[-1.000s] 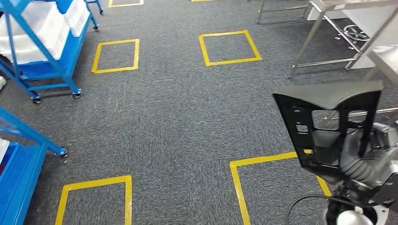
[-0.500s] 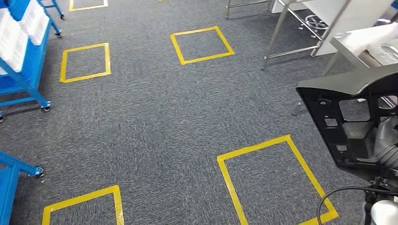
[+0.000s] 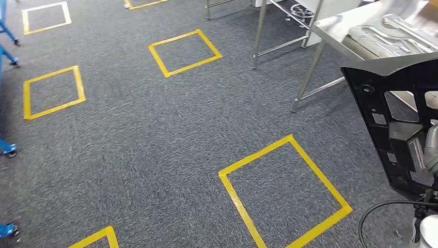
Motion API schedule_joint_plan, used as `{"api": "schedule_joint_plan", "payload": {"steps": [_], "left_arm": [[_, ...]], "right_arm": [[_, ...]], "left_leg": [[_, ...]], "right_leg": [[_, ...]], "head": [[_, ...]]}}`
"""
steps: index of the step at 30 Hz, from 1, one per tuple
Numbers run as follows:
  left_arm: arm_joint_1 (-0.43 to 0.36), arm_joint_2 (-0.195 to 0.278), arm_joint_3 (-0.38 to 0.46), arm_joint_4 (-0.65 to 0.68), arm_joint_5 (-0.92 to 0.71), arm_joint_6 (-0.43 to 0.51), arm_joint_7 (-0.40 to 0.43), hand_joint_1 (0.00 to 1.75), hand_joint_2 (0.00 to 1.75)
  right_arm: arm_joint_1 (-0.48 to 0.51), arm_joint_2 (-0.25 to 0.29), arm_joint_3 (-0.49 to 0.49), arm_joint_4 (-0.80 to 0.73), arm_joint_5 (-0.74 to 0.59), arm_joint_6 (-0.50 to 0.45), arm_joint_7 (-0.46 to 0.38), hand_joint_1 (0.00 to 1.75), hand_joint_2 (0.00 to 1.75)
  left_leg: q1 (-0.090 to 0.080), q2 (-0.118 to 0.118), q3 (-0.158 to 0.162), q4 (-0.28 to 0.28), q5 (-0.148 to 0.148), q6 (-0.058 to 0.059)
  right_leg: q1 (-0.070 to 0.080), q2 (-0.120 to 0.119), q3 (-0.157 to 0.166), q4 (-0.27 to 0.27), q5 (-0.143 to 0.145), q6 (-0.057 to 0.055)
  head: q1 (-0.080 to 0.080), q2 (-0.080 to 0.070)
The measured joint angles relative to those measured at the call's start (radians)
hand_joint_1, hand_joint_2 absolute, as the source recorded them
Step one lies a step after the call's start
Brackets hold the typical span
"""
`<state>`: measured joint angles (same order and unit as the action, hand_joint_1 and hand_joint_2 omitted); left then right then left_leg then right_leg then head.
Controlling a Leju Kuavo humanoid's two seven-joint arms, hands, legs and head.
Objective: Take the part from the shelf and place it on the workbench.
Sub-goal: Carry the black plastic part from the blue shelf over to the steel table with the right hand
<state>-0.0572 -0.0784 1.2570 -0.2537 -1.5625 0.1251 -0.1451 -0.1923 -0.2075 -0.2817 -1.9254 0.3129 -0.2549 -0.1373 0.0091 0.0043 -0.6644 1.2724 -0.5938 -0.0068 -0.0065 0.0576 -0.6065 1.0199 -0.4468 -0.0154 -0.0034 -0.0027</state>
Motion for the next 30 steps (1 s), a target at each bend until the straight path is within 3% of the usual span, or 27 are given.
{"api": "schedule_joint_plan", "payload": {"steps": [1,3,5,7,9,11,13,14,15,16,18,20,22,23,25,27,28,29,30], "left_arm": [[0.0,0.0,0.0,0.0,0.0,0.0,0.0,0.0,1.75],[-0.001,0.001,0.0,0.0,0.0,0.0,0.0,0.0,1.75],[-0.001,0.001,0.0,0.0,0.0,0.001,0.001,0.0,1.75],[-0.004,0.001,0.0,0.0,0.0,0.001,0.001,0.0,1.75],[-0.006,0.001,0.0,0.0,0.0,0.0,0.0,0.0,1.75],[-0.005,0.001,0.0,0.0,0.001,-0.004,-0.004,0.0,1.75],[-0.002,0.001,0.0,0.0,0.002,-0.009,-0.005,0.0,1.75],[-0.001,0.001,0.0,0.0,0.002,-0.011,-0.005,0.0,1.75],[-0.001,0.001,0.0,0.0,0.002,-0.012,-0.005,0.0,1.75],[-0.001,0.001,0.0,0.0,0.003,-0.013,-0.005,0.0,1.75],[-0.001,0.0,0.0,0.0,0.003,-0.014,-0.005,0.0,1.75],[-0.002,0.0,0.0,0.0,0.005,-0.015,-0.005,0.0,1.75],[-0.005,0.0,0.0,0.0,0.008,-0.017,-0.004,0.0,1.75],[-0.006,0.0,0.001,0.0,0.009,-0.017,-0.004,0.0,1.75],[-0.007,0.0,0.001,0.0,0.01,-0.018,-0.004,0.0,1.75],[-0.004,0.0,0.001,0.0,0.011,-0.019,-0.002,0.0,1.75],[-0.002,0.0,0.001,0.0,0.012,-0.02,-0.001,0.0,1.75],[0.001,0.0,0.001,0.0,0.012,-0.021,0.0,0.0,1.75],[0.002,0.0,0.001,0.0,0.013,-0.022,0.001,0.0,1.75]], "right_arm": [[0.0,0.0,0.0,0.0,0.0,0.0,0.0,1.75,1.75],[0.0,0.0,0.0,0.001,0.0,0.001,0.0,1.75,1.75],[0.001,0.0,-0.001,0.002,0.0,0.001,0.0,1.75,1.75],[0.005,-0.001,-0.002,0.002,0.001,0.001,0.0,1.75,1.75],[0.005,-0.005,-0.004,0.002,0.003,0.001,0.0,1.75,1.75],[0.003,-0.007,-0.006,0.003,0.006,0.001,-0.001,1.75,1.75],[0.006,-0.008,-0.006,0.006,0.01,0.001,-0.001,1.75,1.75],[0.01,-0.008,-0.006,0.008,0.012,0.001,-0.001,1.75,1.75],[0.012,-0.008,-0.006,0.01,0.013,0.001,-0.001,1.75,1.75],[0.013,-0.009,-0.006,0.01,0.015,0.001,-0.001,1.75,1.75],[0.011,-0.016,-0.007,0.01,0.021,0.004,0.0,1.75,1.75],[0.008,-0.024,-0.009,0.01,0.028,0.008,0.003,1.75,1.75],[0.006,-0.033,-0.01,0.009,0.032,0.012,0.009,1.75,1.75],[0.006,-0.037,-0.011,0.007,0.034,0.015,0.011,1.75,1.75],[0.001,-0.044,-0.012,0.003,0.041,0.021,0.013,1.75,1.75],[-0.003,-0.045,-0.012,0.002,0.05,0.026,0.013,1.75,1.75],[0.0,-0.045,-0.011,0.002,0.055,0.027,0.014,1.75,1.75],[0.003,-0.045,-0.01,0.002,0.059,0.027,0.014,1.75,1.75],[0.007,-0.045,-0.01,0.002,0.062,0.028,0.014,1.75,1.75]], "left_leg": [[0.0,-0.009,0.022,-0.062,0.043,0.003],[0.002,-0.052,0.073,-0.187,0.101,0.009],[0.001,-0.075,0.093,-0.233,0.109,0.013],[0.0,-0.056,0.099,-0.245,0.115,0.022],[0.001,-0.033,0.108,-0.263,0.122,0.036],[0.0,-0.009,0.114,-0.275,0.125,0.045],[-0.002,0.016,0.116,-0.275,0.122,0.046],[-0.003,0.028,0.118,-0.275,0.119,0.045],[-0.002,0.04,0.121,-0.275,0.116,0.043],[-0.002,0.052,0.126,-0.275,0.112,0.041],[-0.005,0.073,0.139,-0.274,0.1,0.032],[-0.01,0.091,0.149,-0.274,0.09,0.021],[-0.012,0.112,0.159,-0.276,0.082,0.01],[-0.01,0.109,0.163,-0.272,0.075,0.004],[-0.006,0.067,0.142,-0.211,0.039,-0.004],[-0.003,0.017,0.065,-0.071,-0.014,-0.008],[-0.002,0.008,0.022,-0.004,-0.031,-0.008],[-0.002,0.005,-0.009,0.033,-0.027,-0.008],[-0.003,0.003,-0.023,0.031,-0.003,-0.006]], "right_leg": [[0.0,0.015,0.001,0.003,-0.002,0.001],[-0.001,0.042,-0.002,0.011,-0.006,0.008],[-0.005,0.065,-0.008,0.013,-0.004,0.02],[-0.011,0.083,-0.012,0.009,0.0,0.035],[-0.008,0.046,-0.025,0.034,-0.017,0.044],[-0.006,-0.02,-0.073,0.131,-0.068,0.05],[-0.009,-0.047,-0.135,0.247,-0.11,0.055],[-0.01,-0.052,-0.149,0.269,-0.108,0.056],[-0.011,-0.056,-0.142,0.251,-0.087,0.057],[-0.012,-0.064,-0.114,0.197,-0.053,0.057],[-0.005,-0.109,-0.041,0.06,0.001,0.051],[0.006,-0.133,-0.009,-0.001,0.01,0.04],[0.009,-0.109,-0.007,-0.003,0.005,0.029],[0.006,-0.098,-0.002,-0.005,0.004,0.023],[0.0,-0.075,0.01,-0.012,0.0,0.011],[0.001,-0.052,0.018,-0.013,-0.005,0.0],[0.003,-0.039,0.021,-0.013,-0.007,-0.003],[0.004,-0.024,0.025,-0.013,-0.01,-0.004],[0.005,-0.009,0.03,-0.012,-0.014,-0.004]], "head": [[0.0,0.0],[0.001,0.0],[0.001,0.0],[0.0,0.0],[0.004,0.0],[0.01,0.0],[0.013,0.0],[0.013,0.0],[0.013,0.0],[0.013,0.0],[0.014,0.0],[0.015,0.0],[0.014,0.0],[0.014,0.0],[0.012,0.0],[0.009,0.0],[0.008,0.0],[0.008,0.0],[0.008,0.0]]}}
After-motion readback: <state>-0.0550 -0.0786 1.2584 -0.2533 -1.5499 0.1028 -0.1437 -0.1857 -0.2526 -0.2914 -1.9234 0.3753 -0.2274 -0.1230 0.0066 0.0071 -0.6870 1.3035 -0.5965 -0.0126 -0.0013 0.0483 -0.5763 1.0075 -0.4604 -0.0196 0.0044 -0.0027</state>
